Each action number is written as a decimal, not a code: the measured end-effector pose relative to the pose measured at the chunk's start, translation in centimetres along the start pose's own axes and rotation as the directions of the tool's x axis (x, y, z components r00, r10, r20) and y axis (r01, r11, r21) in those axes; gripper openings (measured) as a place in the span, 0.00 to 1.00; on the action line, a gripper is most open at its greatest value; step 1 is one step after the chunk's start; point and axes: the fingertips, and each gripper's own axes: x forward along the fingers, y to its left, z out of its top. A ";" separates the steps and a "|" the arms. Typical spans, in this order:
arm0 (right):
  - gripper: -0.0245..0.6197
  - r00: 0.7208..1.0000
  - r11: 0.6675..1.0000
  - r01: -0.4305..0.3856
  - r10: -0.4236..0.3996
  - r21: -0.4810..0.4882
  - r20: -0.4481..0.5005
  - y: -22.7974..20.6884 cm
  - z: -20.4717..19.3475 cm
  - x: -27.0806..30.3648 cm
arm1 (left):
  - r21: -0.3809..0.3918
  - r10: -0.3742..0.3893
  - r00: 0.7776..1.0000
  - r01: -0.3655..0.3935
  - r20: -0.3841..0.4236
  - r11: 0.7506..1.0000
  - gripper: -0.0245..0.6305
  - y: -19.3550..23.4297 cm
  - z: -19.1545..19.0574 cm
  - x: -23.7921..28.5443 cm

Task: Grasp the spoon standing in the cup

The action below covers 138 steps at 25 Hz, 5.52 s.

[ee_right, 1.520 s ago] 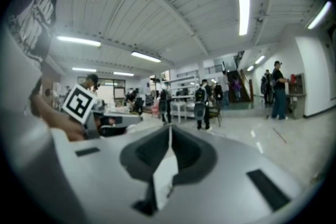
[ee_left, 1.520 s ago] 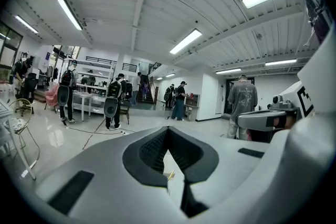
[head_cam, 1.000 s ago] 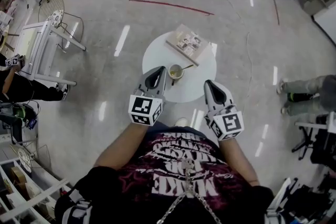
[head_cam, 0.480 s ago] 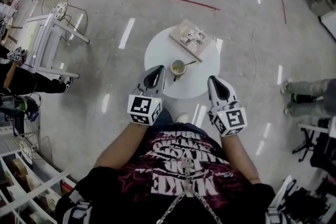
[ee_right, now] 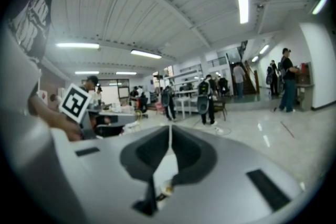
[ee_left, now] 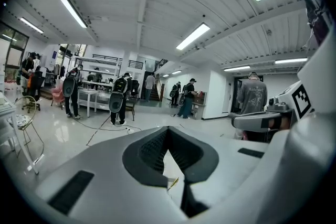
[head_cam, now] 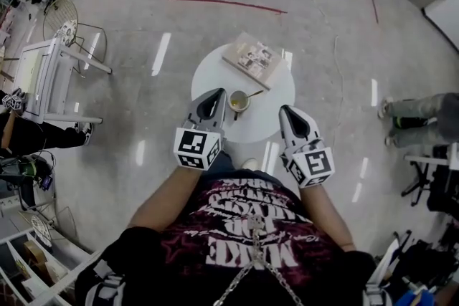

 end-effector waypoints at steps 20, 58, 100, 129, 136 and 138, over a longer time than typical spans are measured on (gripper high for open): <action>0.09 0.998 1.000 -0.001 0.002 0.019 -0.055 -1.1 -0.5 5.7 | -0.030 0.016 0.996 -0.019 -0.084 0.999 0.07 4.9 -2.2 1.7; 0.10 0.892 0.991 0.045 0.017 0.126 -0.451 -7.5 -20.2 12.1 | -0.142 -0.071 0.888 0.006 -0.454 0.990 0.07 6.8 -22.7 6.7; 0.09 0.846 0.964 0.040 0.108 0.263 -0.522 -4.4 -25.9 14.7 | -0.096 -0.056 0.878 0.011 -0.475 0.995 0.07 8.3 -21.4 2.6; 0.09 0.932 0.968 0.025 0.069 0.251 -0.356 -4.6 -16.0 8.2 | -0.078 -0.029 0.940 0.003 -0.339 0.997 0.07 5.1 -14.3 0.2; 0.09 0.947 0.964 0.027 0.061 0.265 -0.316 -4.7 -14.0 6.8 | -0.066 -0.009 0.954 -0.011 -0.301 0.998 0.07 5.1 -12.1 -0.4; 0.09 0.948 0.964 0.020 0.066 0.263 -0.312 -4.6 -13.5 6.2 | -0.070 -0.001 0.955 -0.021 -0.296 0.997 0.07 5.0 -11.9 -0.7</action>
